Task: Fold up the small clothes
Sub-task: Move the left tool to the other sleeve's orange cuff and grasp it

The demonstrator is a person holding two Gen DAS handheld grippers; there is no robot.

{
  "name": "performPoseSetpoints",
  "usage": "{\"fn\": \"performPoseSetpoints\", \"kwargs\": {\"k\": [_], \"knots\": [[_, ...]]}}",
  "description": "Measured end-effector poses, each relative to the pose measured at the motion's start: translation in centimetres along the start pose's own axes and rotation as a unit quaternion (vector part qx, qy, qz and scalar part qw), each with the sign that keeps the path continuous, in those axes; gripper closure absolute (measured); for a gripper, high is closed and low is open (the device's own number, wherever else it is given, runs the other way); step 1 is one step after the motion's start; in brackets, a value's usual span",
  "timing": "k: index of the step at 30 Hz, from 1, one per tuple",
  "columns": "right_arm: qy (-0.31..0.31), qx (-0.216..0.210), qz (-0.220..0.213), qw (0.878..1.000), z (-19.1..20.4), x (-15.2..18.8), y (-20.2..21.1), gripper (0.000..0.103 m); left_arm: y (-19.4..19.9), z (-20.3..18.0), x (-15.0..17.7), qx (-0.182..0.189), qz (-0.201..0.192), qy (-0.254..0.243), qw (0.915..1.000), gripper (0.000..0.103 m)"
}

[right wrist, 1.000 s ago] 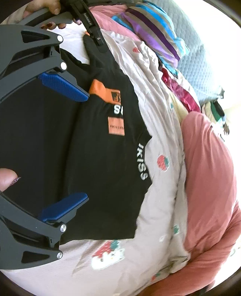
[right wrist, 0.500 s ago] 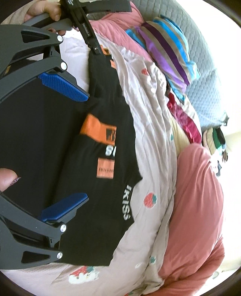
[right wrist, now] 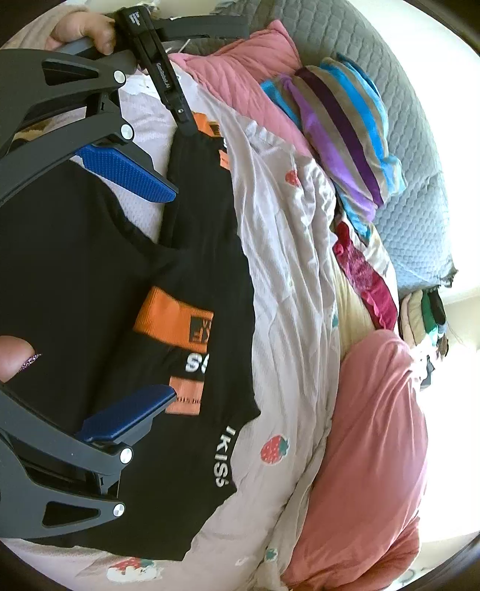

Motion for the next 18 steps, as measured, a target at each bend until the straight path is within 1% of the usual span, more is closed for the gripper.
{"fn": "performPoseSetpoints", "kwargs": {"k": [9,18], "knots": [[0.024,-0.019,0.012,0.999,3.0,-0.1,-1.6,0.005,-0.4,3.6,-0.2,-0.008,0.003,0.037,0.9993,0.018],[0.05,-0.046,0.03,0.997,6.3,0.4,-3.6,0.005,-0.9,6.1,-0.2,-0.015,0.006,0.062,0.9979,0.018]]}}
Point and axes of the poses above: each gripper's, at about its wrist camera, not at the fingertips, and y roughly against the way its jaws point, z to its left, x to its underside, the point moved 3 cm from there along -y, roughly the way its jaws point, and after that the axes turned 4 degrees about -x, right-handed, at the moved point
